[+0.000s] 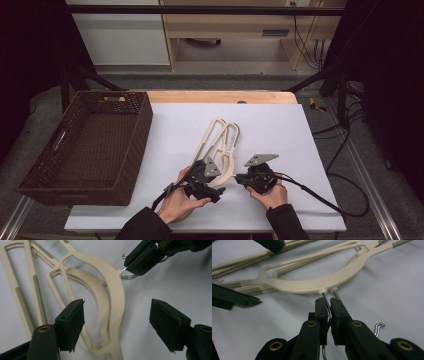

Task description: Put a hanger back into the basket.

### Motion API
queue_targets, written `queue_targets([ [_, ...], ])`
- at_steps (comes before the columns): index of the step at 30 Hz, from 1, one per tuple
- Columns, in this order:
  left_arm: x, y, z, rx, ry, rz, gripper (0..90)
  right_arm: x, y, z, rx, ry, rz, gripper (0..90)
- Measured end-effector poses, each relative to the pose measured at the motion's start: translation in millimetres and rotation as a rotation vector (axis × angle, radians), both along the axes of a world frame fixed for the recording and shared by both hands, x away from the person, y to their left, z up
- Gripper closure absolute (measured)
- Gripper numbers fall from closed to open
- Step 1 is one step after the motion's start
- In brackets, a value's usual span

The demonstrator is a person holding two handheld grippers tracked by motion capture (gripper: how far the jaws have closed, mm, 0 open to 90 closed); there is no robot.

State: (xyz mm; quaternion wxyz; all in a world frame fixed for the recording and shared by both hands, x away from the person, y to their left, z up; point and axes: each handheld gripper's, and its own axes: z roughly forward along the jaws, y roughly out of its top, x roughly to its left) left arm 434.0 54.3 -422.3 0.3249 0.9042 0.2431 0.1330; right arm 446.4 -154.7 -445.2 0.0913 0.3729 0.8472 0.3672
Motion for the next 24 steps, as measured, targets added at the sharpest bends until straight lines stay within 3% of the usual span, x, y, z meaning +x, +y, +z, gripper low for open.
queue_targets([
  [5,9.3,-15.2,-13.2,0.065,0.003,-0.02,33.2,-1.0,1.9,1.9,-0.011,0.002,-0.008,84.9],
  [6,10.6,-17.3,-16.3,0.062,0.004,-0.017,34.8,-1.3,2.4,2.1,-0.009,0.003,-0.013,84.9],
  [10,13.9,-21.8,-22.7,0.114,-0.004,-0.022,47.0,-1.7,2.7,2.6,-0.009,0.004,-0.011,84.9],
  [18,10.6,-24.4,-23.9,0.117,0.002,-0.022,73.4,-3.5,4.0,5.3,-0.012,-0.004,-0.015,84.8],
  [21,7.2,-25.1,-22.8,0.116,-0.018,-0.011,73.9,-5.0,4.3,7.5,-0.021,-0.005,-0.015,84.6],
  [24,4.5,-24.1,-19.4,0.099,-0.034,0.001,74.3,-6.2,2.9,10.1,-0.015,-0.045,0.0,83.3],
])
